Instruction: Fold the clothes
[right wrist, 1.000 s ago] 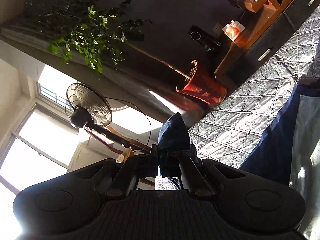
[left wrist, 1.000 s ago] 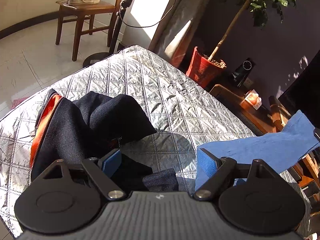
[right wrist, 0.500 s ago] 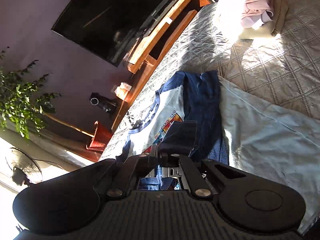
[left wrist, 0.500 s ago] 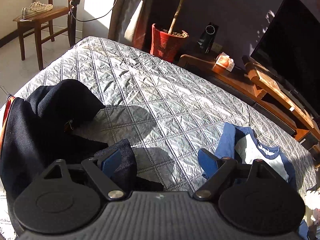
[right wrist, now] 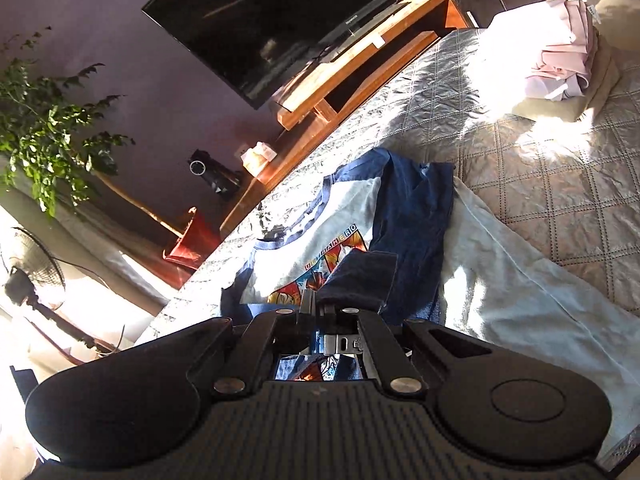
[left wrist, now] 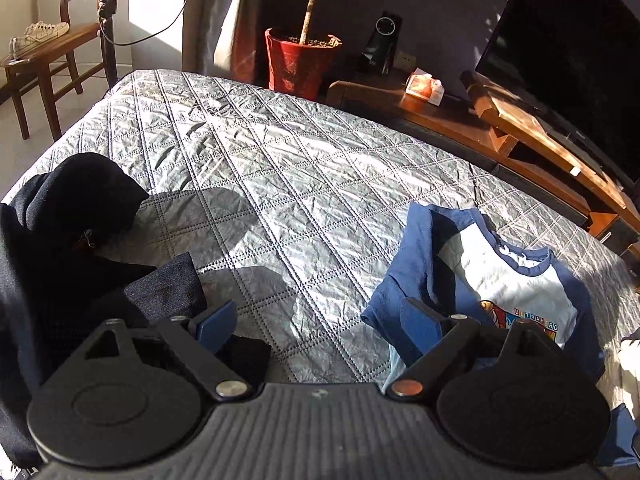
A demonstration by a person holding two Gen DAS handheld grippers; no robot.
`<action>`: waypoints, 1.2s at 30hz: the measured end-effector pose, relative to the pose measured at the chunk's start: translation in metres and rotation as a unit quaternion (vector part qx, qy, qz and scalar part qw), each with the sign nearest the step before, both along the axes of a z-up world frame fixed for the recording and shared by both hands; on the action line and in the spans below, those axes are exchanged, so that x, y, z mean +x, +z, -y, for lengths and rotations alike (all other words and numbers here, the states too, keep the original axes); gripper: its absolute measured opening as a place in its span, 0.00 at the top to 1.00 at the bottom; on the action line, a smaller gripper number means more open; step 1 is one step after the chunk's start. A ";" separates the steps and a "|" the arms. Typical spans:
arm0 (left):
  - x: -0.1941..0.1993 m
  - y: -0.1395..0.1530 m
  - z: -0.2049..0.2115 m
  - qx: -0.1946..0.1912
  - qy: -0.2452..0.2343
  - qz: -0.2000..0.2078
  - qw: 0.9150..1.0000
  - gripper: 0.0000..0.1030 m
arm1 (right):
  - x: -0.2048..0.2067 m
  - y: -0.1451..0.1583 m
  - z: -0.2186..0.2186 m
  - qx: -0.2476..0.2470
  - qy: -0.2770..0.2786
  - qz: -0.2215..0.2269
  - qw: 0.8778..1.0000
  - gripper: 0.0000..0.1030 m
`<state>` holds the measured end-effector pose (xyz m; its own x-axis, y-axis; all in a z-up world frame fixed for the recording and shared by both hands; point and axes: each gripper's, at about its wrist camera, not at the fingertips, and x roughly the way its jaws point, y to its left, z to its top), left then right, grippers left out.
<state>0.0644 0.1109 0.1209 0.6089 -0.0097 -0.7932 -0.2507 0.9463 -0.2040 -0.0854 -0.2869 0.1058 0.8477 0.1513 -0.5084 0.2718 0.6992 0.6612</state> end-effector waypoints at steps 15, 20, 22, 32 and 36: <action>0.003 -0.017 0.000 -0.013 0.011 -0.030 0.999 0.16 | -0.016 -0.007 0.036 -0.011 0.039 -0.054 0.998 0.93; 0.005 -0.025 0.005 -0.018 0.005 -0.045 0.999 0.16 | -0.035 -0.026 0.044 0.022 0.014 -0.080 0.996 0.93; 0.005 -0.025 0.004 -0.024 0.009 -0.044 0.999 0.16 | -0.042 -0.027 0.047 0.018 0.013 -0.087 0.996 0.93; 0.005 -0.027 0.013 -0.031 -0.006 -0.045 0.998 0.16 | -0.035 -0.043 0.079 -0.015 0.049 -0.146 0.988 0.33; 0.005 -0.028 0.017 -0.031 -0.010 -0.047 0.998 0.16 | -0.025 -0.067 0.085 -0.021 0.097 -0.161 0.982 0.39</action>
